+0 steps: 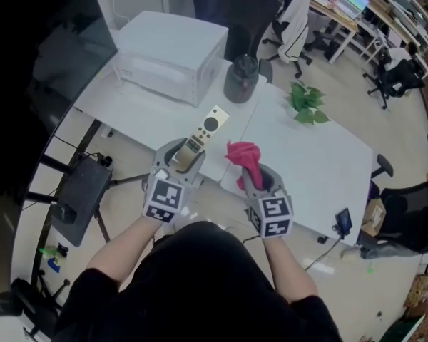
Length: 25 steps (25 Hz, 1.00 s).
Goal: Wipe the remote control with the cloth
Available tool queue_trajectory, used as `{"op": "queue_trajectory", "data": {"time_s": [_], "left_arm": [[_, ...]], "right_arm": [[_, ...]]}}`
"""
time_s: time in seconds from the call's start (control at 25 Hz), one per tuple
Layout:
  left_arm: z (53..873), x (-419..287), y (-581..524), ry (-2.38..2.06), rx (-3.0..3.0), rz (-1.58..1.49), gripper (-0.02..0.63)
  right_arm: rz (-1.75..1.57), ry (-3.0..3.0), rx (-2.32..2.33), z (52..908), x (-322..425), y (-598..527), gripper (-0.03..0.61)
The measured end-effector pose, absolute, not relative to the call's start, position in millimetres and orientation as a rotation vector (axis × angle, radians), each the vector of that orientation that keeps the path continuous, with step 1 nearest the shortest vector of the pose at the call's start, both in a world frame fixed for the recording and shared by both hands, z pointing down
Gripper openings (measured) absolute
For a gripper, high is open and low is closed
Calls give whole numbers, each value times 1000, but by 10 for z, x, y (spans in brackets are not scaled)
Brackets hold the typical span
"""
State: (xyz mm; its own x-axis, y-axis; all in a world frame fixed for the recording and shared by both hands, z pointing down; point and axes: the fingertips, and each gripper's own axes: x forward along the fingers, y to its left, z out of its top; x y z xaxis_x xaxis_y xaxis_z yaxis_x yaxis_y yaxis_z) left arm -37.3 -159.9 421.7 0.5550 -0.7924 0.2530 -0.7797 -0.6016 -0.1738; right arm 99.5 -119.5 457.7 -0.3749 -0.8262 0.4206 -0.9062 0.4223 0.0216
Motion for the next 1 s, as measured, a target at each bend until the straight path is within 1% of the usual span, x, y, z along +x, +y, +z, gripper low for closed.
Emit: {"op": "queue_trajectory", "data": {"time_s": [0.2, 0.44, 0.76, 1.0], "left_arm": [[4248, -401, -1635, 1383, -2688, -519, 209], [4277, -380, -1644, 1336, -2580, -608, 209], [4247, -307, -1579, 1259, -2462, -679, 209], [4185, -280, -1485, 1236, -2422, -664, 209]], "right_arm": [[133, -2413, 1437, 4120, 773, -1166, 106], [-136, -2445, 1243, 3699, 312, -1105, 106], [-231, -2392, 988, 3855, -225, -1070, 106], [-248, -2338, 967, 3924, -313, -1129, 106]]}}
